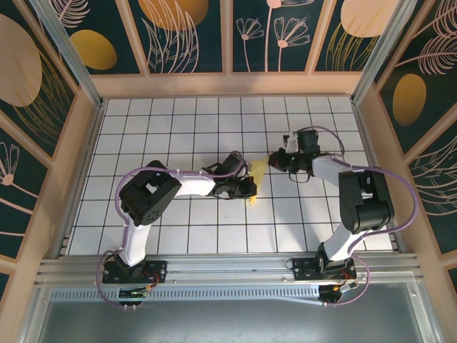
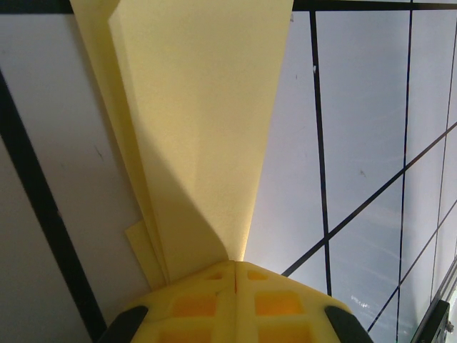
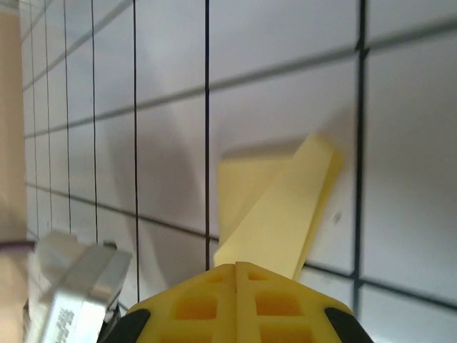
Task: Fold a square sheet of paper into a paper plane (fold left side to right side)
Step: Fold the wing for the fifth time at the center of the table.
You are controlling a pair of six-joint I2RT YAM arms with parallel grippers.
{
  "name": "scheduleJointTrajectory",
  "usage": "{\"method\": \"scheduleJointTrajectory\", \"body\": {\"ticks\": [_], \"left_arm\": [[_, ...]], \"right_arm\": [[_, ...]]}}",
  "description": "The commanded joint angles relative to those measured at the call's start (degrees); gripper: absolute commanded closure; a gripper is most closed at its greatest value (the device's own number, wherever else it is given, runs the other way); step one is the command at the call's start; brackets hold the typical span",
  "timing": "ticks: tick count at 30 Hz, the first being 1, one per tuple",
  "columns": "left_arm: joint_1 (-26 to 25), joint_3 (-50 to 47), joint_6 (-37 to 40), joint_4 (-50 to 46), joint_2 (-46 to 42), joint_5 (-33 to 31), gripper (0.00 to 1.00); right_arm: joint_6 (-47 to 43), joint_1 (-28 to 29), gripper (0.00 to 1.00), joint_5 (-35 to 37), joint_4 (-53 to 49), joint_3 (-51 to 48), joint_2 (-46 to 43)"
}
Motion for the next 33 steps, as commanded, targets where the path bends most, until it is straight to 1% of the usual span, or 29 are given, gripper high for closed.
{"method": "scheduleJointTrajectory", "body": {"ticks": [1, 4, 10, 25, 33], "left_arm": [[-0.53, -1.92, 0.86, -8.35, 2.15, -1.87, 1.00], [-0.53, -1.84, 0.84, -8.35, 2.00, -1.95, 1.00], [-0.47, -1.84, 0.82, -8.44, 2.11, -2.00, 1.00], [-0.52, -1.67, 0.98, -8.48, 2.08, -1.95, 1.00], [-0.53, -0.72, 1.08, -7.58, 1.31, -0.72, 1.00]], "right_arm": [[5.17, 2.63, 1.00, -1.51, 2.68, -3.06, -0.30], [6.98, 4.08, 1.00, -0.86, 4.08, -4.63, -0.02], [8.55, 5.25, 1.00, -0.82, 5.70, -6.93, 0.93], [9.21, 7.39, 1.00, -0.49, 5.86, -7.86, 3.56], [7.17, 8.10, 1.00, 2.02, 3.82, -7.91, 6.15]]}}
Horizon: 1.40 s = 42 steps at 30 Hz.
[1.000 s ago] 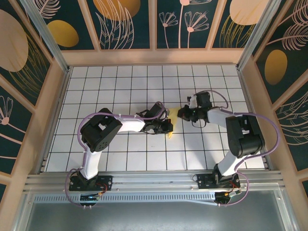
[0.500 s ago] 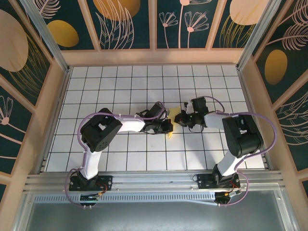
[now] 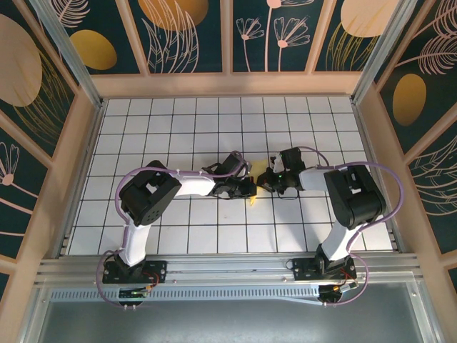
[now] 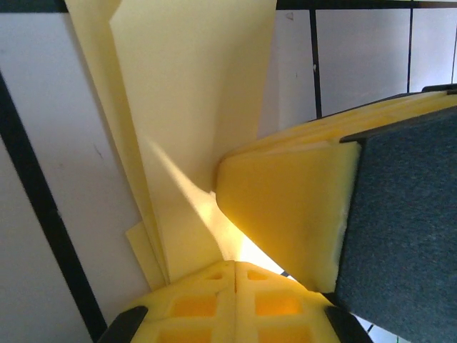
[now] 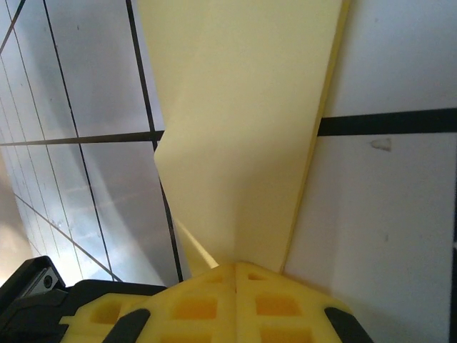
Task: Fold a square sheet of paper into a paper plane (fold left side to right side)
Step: Fold the wing for the fifth time at the center of the table.
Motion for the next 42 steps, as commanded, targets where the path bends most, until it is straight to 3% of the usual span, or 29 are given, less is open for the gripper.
{"method": "scheduleJointTrajectory", "body": {"ticks": [1, 9, 15, 42], "left_arm": [[-0.52, -0.43, 0.79, -7.24, 0.82, -0.48, 0.99], [-0.34, 1.72, -0.26, -5.19, -6.56, 0.99, 0.95], [-0.31, -2.30, -3.95, -0.81, -9.23, 4.93, 0.96], [-0.87, -4.92, -4.23, 2.21, -3.13, 8.70, 0.98]], "right_arm": [[-1.96, 1.01, 1.00, 2.56, -2.32, -0.84, 2.39], [-3.68, 0.89, 1.00, 4.61, -3.20, -1.96, 3.69], [-4.10, 0.89, 1.00, 4.83, -3.31, -1.75, 3.40], [-4.56, 1.00, 1.00, 5.30, -3.97, -1.55, 4.40]]}}
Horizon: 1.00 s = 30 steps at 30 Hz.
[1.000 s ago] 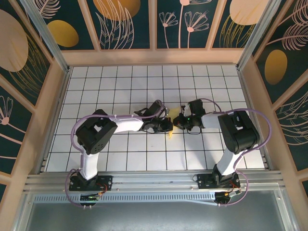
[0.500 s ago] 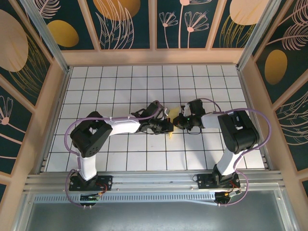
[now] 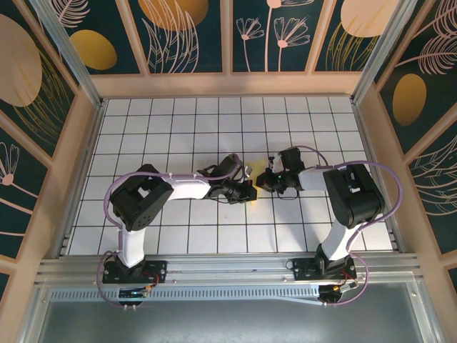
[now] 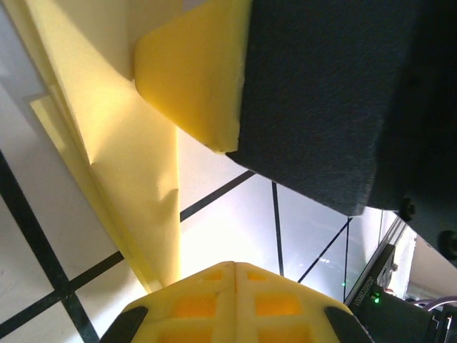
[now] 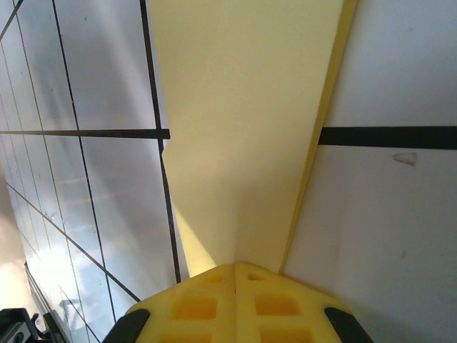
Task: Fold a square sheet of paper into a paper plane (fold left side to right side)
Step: Fold the wing for the fifth time at the center of the table.
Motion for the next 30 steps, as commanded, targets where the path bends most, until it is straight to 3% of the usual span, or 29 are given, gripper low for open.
{"method": "scheduleJointTrajectory", "body": {"ticks": [1, 30], "left_arm": [[-0.42, -0.68, -1.16, 1.40, 2.18, 1.80, 0.98], [-1.52, -1.81, -3.25, 4.31, 2.98, 0.66, 0.97]], "right_arm": [[-1.48, 0.85, 1.00, 5.30, -4.68, -1.54, 3.75], [-1.43, 0.81, 1.00, 6.09, -5.11, -1.46, 4.14]]}}
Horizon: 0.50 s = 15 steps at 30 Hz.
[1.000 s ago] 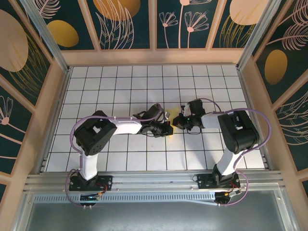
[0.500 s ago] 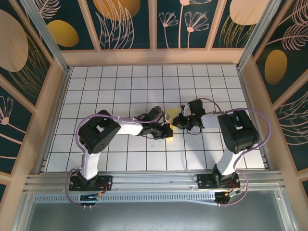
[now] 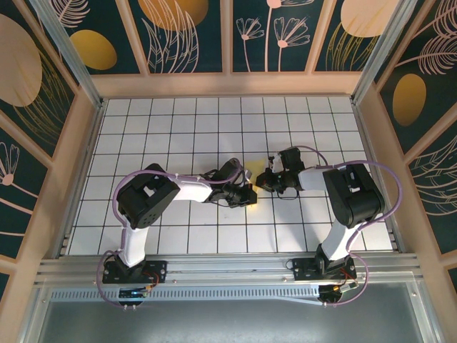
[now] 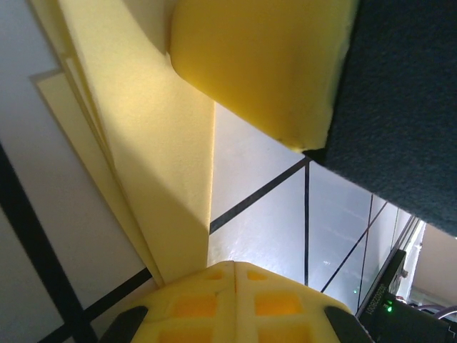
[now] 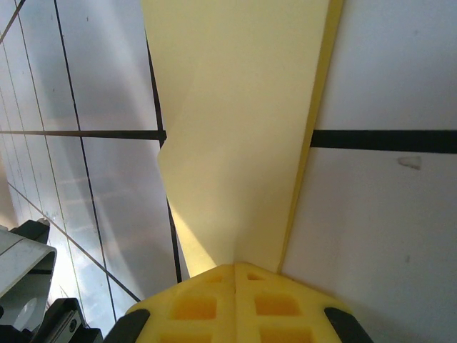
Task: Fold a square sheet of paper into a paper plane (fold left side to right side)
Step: Fold the wing for the fifth time at the center of the table.
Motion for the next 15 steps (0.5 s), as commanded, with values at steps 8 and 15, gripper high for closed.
{"method": "scheduleJointTrajectory", "body": {"ticks": [8, 15], "left_arm": [[-1.60, 0.19, -1.84, -0.02, 1.43, -0.26, 0.97], [-2.79, 0.46, -2.49, -0.13, 1.63, -1.11, 0.98]], "right_arm": [[-1.26, 0.84, 1.00, 6.44, -5.69, -1.40, 4.05], [-1.26, 0.85, 1.00, 6.62, -5.91, -0.97, 4.36]]}}
